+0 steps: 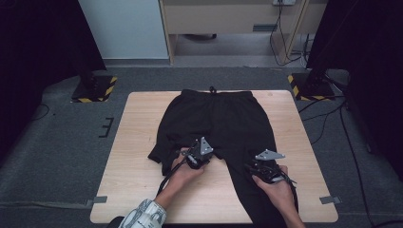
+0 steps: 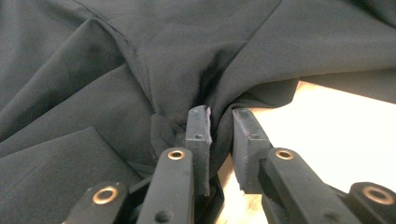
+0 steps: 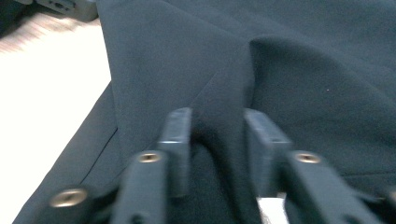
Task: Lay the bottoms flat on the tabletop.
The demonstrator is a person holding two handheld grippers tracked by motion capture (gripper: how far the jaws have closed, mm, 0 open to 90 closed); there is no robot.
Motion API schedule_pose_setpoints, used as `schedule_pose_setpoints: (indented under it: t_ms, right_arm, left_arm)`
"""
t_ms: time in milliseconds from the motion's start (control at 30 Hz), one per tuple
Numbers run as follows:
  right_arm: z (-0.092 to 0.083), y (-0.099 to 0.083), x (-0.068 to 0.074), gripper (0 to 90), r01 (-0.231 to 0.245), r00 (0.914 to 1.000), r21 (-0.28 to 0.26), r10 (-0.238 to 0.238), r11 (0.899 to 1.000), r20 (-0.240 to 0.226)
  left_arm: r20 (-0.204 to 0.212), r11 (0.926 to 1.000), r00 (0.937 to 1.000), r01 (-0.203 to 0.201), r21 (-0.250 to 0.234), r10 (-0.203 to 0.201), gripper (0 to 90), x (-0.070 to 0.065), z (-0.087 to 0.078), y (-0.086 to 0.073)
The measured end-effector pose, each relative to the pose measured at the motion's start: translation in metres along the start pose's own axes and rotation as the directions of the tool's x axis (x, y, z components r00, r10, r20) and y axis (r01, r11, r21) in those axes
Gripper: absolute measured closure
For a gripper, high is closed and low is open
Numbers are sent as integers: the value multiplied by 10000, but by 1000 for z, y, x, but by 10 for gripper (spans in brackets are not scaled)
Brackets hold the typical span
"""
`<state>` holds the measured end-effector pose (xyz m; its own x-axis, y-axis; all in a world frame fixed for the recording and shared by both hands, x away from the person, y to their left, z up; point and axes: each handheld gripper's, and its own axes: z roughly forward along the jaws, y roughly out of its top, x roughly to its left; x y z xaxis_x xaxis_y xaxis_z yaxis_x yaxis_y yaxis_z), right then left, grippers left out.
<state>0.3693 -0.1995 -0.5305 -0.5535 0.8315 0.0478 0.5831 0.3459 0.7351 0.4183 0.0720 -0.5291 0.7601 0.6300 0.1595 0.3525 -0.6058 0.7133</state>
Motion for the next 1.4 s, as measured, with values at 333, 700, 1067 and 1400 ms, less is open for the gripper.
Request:
schedule_pose_setpoints:
  t_ms: [333, 700, 1067, 1400]
  right_arm:
    - [-27, -6, -15, 893, -465, 9988, -100, 466, 9989, 143]
    - [-67, -19, -27, 607, -433, 9990, -336, 429, 9985, -136]
    - [-41, -24, -49, 478, -1563, 9800, -201, 1576, 9875, 1214]
    - [-31, -20, -37, 782, -1005, 9856, 425, 936, 9940, 1405]
  left_arm:
    - [-220, 9996, 9995, 212, 205, -207, 869, 6, -3, 1]
    - [-57, 9996, 9999, -124, 258, 125, 847, 1, -3, 1]
    - [-10, 9999, 10000, -33, 132, 33, 819, -3, -1, 1]
    - [63, 9998, 9999, 156, 117, -156, 814, -1, -2, 0]
